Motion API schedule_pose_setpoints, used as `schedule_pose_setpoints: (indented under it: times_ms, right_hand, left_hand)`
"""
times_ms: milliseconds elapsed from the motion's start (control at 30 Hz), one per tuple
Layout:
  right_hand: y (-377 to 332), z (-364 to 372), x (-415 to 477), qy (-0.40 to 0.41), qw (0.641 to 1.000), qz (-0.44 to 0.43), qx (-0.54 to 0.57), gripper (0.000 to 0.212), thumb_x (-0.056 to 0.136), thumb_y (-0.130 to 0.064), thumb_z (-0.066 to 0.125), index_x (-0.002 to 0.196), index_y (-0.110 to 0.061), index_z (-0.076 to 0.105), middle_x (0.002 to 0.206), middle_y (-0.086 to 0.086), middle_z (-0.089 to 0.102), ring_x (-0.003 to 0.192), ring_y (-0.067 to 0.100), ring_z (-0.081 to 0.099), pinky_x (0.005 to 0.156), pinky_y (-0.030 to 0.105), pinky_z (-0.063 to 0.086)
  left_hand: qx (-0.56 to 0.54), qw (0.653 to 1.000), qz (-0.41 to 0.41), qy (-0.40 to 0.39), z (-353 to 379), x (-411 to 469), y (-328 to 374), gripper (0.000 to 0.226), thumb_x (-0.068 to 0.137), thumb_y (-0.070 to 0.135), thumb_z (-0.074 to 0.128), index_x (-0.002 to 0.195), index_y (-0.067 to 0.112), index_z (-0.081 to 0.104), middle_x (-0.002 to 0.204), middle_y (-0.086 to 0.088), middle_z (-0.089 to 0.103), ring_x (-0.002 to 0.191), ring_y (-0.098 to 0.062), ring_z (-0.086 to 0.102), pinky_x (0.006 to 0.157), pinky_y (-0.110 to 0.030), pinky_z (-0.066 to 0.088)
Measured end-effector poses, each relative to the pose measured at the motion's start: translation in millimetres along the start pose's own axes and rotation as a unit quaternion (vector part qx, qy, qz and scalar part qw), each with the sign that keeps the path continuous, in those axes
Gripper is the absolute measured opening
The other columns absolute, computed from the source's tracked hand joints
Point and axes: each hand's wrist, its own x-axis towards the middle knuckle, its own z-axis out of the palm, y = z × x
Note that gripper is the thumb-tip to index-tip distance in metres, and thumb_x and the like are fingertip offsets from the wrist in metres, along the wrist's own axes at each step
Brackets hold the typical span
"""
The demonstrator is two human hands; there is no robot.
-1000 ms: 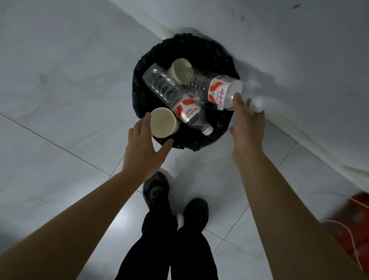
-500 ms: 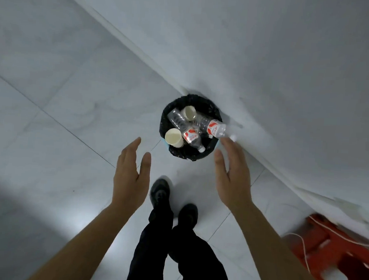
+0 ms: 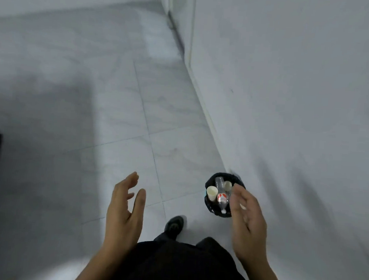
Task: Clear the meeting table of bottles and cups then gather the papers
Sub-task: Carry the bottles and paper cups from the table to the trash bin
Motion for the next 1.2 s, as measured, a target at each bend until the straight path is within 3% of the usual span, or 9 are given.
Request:
schedule_pose_setpoints:
  times_ms: [167,267,367,467,600,833,1067,1200]
  right_hand:
    - [-21.3,5.4,-8.5,-0.206,0.973,-0.104,-0.033,0.039,0.091,-0.044,0.056,0.126,-0.029,0.062,0.124,-0.019,0.064,0.118,-0.004,0.058,0.089,0.009,0.046]
    - [-19.7,6.1,-29.7,-0.277,0.949,-0.144,-0.039,0.034,0.092,-0.042,0.056,0.124,-0.033,0.061,0.123,-0.022,0.063,0.117,-0.004,0.058,0.089,0.007,0.044]
    - [-0.4,13.5,-60.9,-0.341,0.926,-0.158,-0.045,0.028,0.097,-0.04,0.058,0.123,-0.034,0.061,0.123,-0.024,0.062,0.117,-0.002,0.058,0.091,0.013,0.048]
    - [14.2,27.4,-102.8,-0.418,0.89,-0.17,-0.067,0.028,0.095,-0.038,0.055,0.122,-0.037,0.061,0.121,-0.024,0.061,0.117,0.001,0.059,0.094,0.027,0.051]
    - [-0.2,39.9,-162.7,-0.526,0.818,-0.213,-0.095,0.033,0.092,-0.041,0.055,0.125,-0.037,0.06,0.119,-0.022,0.061,0.117,0.001,0.059,0.093,0.027,0.05]
    - [-28.9,113.2,-289.6,-0.617,0.721,-0.293,-0.116,0.031,0.088,-0.046,0.056,0.118,-0.052,0.051,0.121,-0.027,0.057,0.111,-0.004,0.059,0.088,0.019,0.048]
    - [-22.9,209.6,-462.0,-0.678,0.612,-0.386,-0.132,0.041,0.09,-0.048,0.055,0.13,-0.041,0.05,0.124,-0.031,0.052,0.116,-0.005,0.055,0.092,0.019,0.048]
    - [-32.5,249.7,-543.1,-0.69,0.586,-0.406,-0.122,0.043,0.091,-0.049,0.053,0.133,-0.038,0.05,0.125,-0.026,0.053,0.115,-0.004,0.055,0.09,0.017,0.046]
  left_hand:
    - [-0.034,0.985,-0.05,0.164,-22.2,-84.0,-2.3,0.04,0.095,0.031,0.05,0.135,0.026,0.049,0.131,0.012,0.057,0.118,-0.01,0.058,0.091,-0.02,0.044]
    - [-0.063,0.956,-0.122,0.259,-26.4,-154.2,-4.4,0.038,0.095,0.03,0.052,0.132,0.031,0.048,0.128,0.012,0.059,0.116,-0.006,0.058,0.085,-0.014,0.045]
    - [-0.05,0.927,-0.165,0.334,-30.5,-230.4,-8.4,0.042,0.091,0.035,0.052,0.132,0.026,0.051,0.125,0.011,0.06,0.114,0.004,0.056,0.084,-0.009,0.045]
    - [-0.034,0.891,-0.203,0.406,-42.9,-309.5,-14.7,0.048,0.089,0.035,0.053,0.135,0.021,0.051,0.126,0.011,0.061,0.117,0.001,0.057,0.089,-0.019,0.045]
    - [-0.053,0.819,-0.258,0.511,-63.7,-400.6,-10.8,0.045,0.091,0.032,0.054,0.136,0.024,0.051,0.124,0.009,0.063,0.112,0.007,0.057,0.085,-0.017,0.044]
    - [-0.074,0.725,-0.294,0.618,-118.8,-510.3,-51.2,0.041,0.094,0.022,0.057,0.133,0.03,0.049,0.125,0.008,0.062,0.115,0.007,0.055,0.085,-0.017,0.044]
    - [-0.074,0.635,-0.304,0.706,-225.4,-629.5,-109.5,0.04,0.095,0.017,0.059,0.133,0.027,0.051,0.123,0.006,0.063,0.117,-0.005,0.058,0.086,-0.018,0.044]
    - [-0.073,0.623,-0.3,0.719,-290.5,-673.5,-134.7,0.039,0.095,0.018,0.059,0.132,0.028,0.051,0.123,0.007,0.063,0.117,-0.005,0.058,0.086,-0.017,0.044]
